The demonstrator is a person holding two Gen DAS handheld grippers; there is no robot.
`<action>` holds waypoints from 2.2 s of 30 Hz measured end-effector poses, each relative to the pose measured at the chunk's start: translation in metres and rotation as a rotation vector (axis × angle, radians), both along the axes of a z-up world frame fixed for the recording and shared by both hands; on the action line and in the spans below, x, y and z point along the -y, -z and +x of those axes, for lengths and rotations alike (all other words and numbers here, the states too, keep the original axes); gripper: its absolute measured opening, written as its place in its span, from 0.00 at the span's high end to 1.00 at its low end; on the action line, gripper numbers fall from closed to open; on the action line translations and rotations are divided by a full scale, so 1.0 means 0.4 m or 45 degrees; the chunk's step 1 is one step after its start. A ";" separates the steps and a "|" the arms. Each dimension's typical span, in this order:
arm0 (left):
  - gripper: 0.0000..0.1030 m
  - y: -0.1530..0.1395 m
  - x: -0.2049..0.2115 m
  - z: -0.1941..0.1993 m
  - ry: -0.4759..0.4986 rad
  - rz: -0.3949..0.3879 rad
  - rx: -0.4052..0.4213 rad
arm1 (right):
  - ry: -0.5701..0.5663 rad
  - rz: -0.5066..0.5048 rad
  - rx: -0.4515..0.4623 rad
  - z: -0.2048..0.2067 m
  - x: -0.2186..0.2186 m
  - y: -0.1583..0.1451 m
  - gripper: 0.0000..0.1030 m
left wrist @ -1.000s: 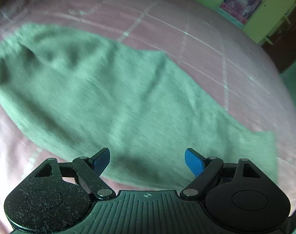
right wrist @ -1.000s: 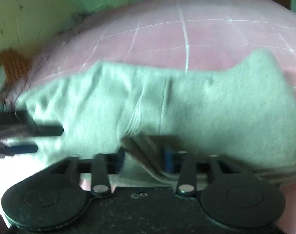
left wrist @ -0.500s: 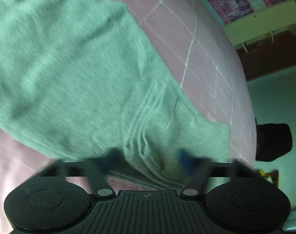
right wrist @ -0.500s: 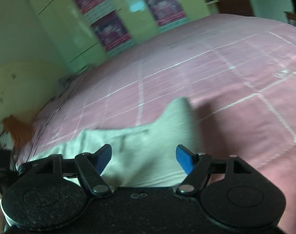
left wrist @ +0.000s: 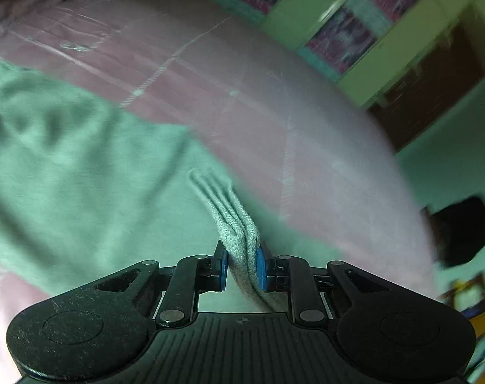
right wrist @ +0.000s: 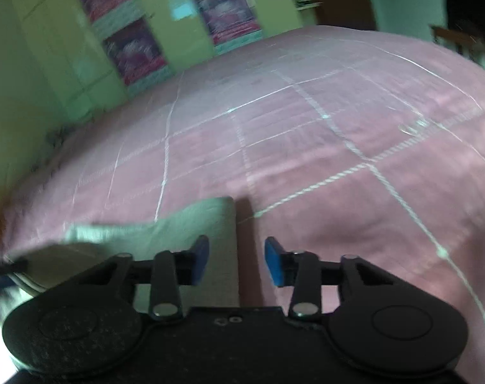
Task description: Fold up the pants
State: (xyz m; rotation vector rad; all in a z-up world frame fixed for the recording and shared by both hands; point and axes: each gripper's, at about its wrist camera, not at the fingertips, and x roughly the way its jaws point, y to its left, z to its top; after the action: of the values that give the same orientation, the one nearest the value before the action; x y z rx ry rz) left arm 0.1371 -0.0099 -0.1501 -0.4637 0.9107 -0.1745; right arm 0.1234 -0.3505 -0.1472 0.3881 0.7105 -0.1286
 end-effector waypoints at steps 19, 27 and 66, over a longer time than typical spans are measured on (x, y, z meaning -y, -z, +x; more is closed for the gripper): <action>0.70 0.123 0.139 0.185 0.174 0.365 -0.129 | -0.311 -0.368 -0.165 0.210 -0.195 0.042 0.65; 0.70 0.141 0.149 0.217 0.144 0.450 -0.099 | -0.310 -0.424 -0.285 0.278 -0.199 0.098 0.63; 0.60 0.030 -0.076 -0.114 -0.002 0.430 0.011 | -0.378 -0.299 -0.211 0.020 -0.323 0.074 0.59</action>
State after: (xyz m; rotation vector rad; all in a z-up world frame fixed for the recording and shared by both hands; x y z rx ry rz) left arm 0.0914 0.0204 -0.1621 -0.1504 0.9099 -0.0191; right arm 0.1314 -0.2215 -0.1769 0.0449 0.8980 0.0378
